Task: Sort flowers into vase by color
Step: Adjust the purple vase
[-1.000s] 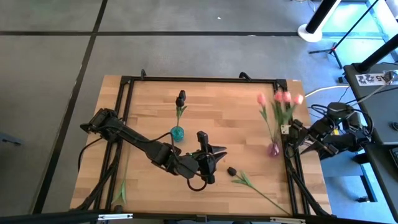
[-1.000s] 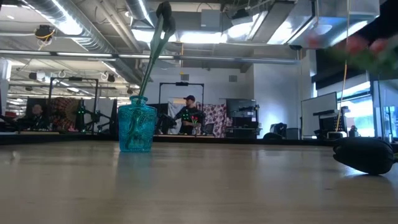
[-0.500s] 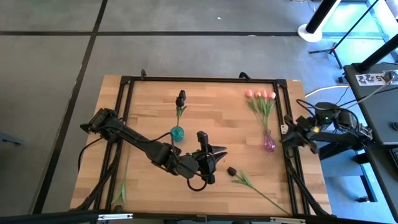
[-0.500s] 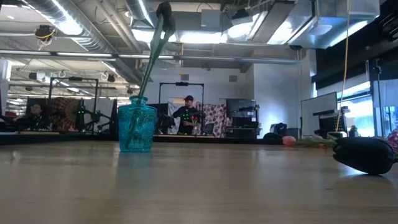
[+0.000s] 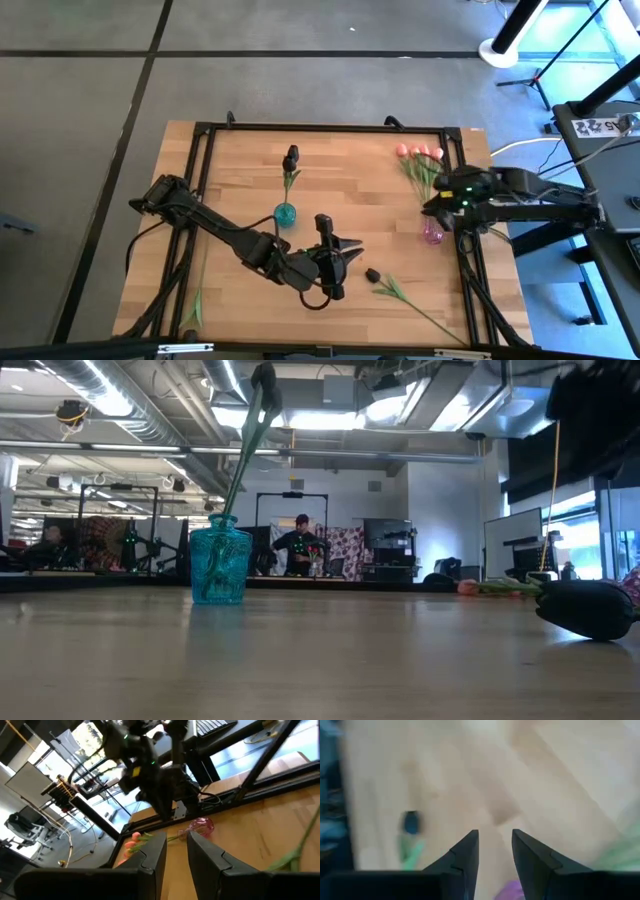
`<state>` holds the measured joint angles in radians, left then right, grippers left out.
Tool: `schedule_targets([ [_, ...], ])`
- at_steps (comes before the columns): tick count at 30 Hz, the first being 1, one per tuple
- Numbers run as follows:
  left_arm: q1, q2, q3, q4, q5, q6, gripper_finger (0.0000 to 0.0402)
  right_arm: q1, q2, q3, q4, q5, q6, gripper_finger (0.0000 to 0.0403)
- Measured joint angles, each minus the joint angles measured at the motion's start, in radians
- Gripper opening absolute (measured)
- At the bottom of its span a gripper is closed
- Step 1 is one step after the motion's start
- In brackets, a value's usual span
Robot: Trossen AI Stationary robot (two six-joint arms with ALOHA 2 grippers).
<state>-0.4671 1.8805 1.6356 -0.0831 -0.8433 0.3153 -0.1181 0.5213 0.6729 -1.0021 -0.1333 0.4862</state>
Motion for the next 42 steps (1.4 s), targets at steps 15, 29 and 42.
schedule_targets([
  [15, 0.013, 0.0, 0.0, -0.16, 0.034, -0.127, 0.0074, -0.036, 0.418, 0.0, -0.071, 0.109, 0.243, 0.0214],
  [29, -0.062, 0.0, 0.0, -0.164, 0.05, -0.131, 0.0074, -0.165, 0.657, 0.0, -0.142, 0.043, 0.459, 0.0218],
  [42, -0.09, 0.0, 0.0, -0.164, 0.05, -0.121, 0.0074, -0.223, 0.76, -0.076, -0.062, 0.036, 0.475, 0.0233],
])
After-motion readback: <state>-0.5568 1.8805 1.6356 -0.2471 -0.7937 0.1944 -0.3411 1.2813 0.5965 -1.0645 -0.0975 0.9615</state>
